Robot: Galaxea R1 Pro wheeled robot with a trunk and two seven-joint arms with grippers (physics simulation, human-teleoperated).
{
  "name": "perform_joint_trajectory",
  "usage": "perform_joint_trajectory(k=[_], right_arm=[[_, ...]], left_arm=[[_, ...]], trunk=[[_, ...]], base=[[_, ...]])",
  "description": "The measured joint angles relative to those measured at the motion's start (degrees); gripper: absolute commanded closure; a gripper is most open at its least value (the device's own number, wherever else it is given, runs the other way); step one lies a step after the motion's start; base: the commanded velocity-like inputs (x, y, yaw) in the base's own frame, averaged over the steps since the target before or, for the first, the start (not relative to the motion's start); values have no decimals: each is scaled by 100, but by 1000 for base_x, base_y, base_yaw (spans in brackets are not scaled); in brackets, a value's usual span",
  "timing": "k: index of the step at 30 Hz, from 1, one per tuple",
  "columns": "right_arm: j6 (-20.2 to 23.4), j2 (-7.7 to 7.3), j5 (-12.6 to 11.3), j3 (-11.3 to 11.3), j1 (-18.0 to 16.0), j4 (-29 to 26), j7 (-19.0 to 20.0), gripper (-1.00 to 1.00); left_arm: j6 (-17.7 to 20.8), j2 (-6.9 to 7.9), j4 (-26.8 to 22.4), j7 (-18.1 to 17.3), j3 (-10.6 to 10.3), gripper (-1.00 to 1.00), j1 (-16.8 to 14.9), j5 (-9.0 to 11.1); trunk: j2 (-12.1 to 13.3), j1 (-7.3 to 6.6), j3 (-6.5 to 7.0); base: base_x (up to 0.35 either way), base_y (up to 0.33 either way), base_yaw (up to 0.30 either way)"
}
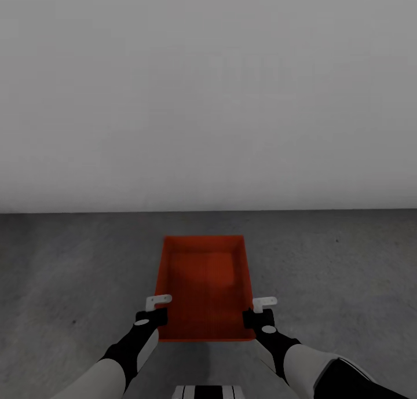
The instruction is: Move the two storage containers from the living room to the garage. In the garage, place one container on the floor and stack the other container on top of it (either order is fine).
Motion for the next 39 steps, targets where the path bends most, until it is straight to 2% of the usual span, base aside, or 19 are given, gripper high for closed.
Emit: perform_joint_trajectory(k=[22, 26, 27, 33, 39], right_arm=[[0, 1, -3, 3, 0, 0, -1, 100], [-4, 1, -5, 3, 0, 1, -2, 100], [-39, 18, -67, 61, -1, 20, -4, 100], [-41, 25, -298, 283, -1, 25, -5, 100], [-50, 16, -346, 328, 0, 22, -4, 100]], left_arm=[[0, 1, 0, 0, 0, 100, 0, 2], [-1, 1, -2, -1, 0, 100, -1, -3], [-16, 26, 1, -16, -44, 100, 0, 41], [-14, 27, -4, -45, -12, 100, -1, -14], [-15, 5, -4, -49, 48, 100, -1, -89]], trunk=[[-882, 483, -395], [-884, 484, -395], [-884, 484, -396], [-884, 484, -396], [-884, 484, -396]], base=[[0, 0, 0], [0, 0, 0], [0, 0, 0], [0, 0, 0], [0, 0, 0]])
